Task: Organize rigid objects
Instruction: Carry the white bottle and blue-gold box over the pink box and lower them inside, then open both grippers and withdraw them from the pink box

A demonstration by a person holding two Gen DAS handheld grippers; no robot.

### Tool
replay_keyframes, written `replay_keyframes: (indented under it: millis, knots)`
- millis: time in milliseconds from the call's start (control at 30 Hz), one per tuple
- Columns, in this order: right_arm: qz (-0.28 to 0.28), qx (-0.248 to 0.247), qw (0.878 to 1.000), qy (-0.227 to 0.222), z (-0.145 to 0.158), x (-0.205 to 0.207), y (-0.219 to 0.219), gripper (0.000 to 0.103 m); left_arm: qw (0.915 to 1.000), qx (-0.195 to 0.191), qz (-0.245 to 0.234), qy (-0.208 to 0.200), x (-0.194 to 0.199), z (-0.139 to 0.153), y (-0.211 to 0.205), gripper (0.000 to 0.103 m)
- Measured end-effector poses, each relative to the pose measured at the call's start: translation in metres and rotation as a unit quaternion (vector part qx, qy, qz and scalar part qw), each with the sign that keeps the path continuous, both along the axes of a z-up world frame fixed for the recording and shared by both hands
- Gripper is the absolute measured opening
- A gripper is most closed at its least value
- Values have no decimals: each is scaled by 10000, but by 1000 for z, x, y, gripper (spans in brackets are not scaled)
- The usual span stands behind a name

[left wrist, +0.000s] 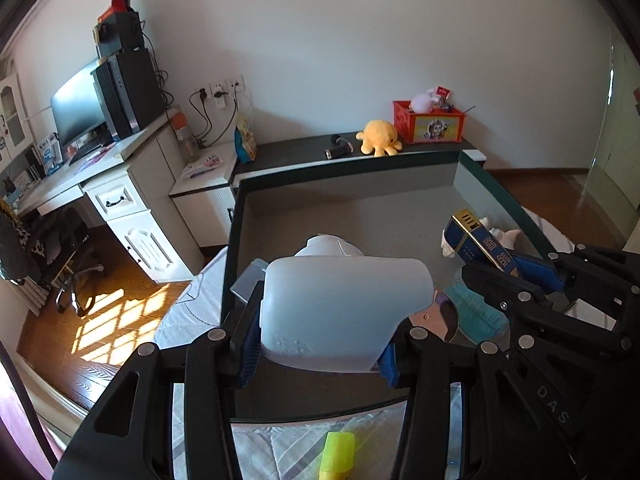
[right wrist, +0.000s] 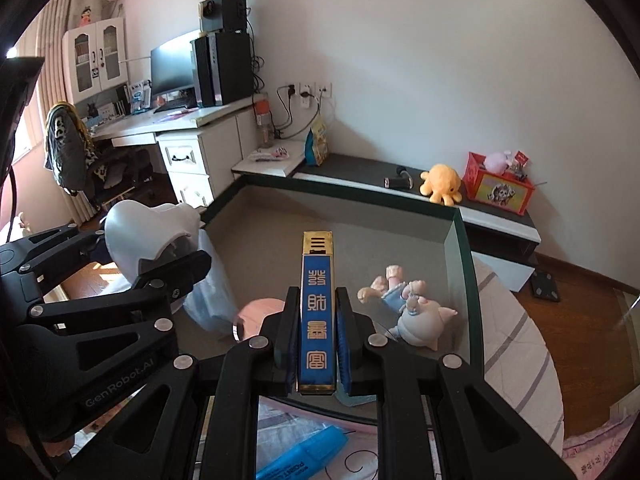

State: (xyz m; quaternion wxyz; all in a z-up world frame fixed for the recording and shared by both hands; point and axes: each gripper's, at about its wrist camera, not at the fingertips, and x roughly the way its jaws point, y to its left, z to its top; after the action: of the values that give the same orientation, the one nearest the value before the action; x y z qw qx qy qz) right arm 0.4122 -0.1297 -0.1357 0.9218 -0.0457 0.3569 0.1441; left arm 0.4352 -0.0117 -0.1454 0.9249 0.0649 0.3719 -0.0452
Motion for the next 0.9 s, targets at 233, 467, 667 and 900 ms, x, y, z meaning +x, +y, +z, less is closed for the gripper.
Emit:
replay_keyframes:
  millis: [233,467,667,900]
  knots:
    - [-71,233,9986,464,-17,21,-12,17,9999,18,21,103,8,-10,-5,52]
    - [-295,452,9982,273,3,1,-19,52,9988,-329,241,-254,-21,19,17,82]
    - [-345,567,9970,-410,49,-60,-23,86,9931,-597,390,-934,-88,62,39,103]
    - [-293,585,9888,-1339,101,-162,-16,103,9828,-546,506,-1692,-191,100,41,103]
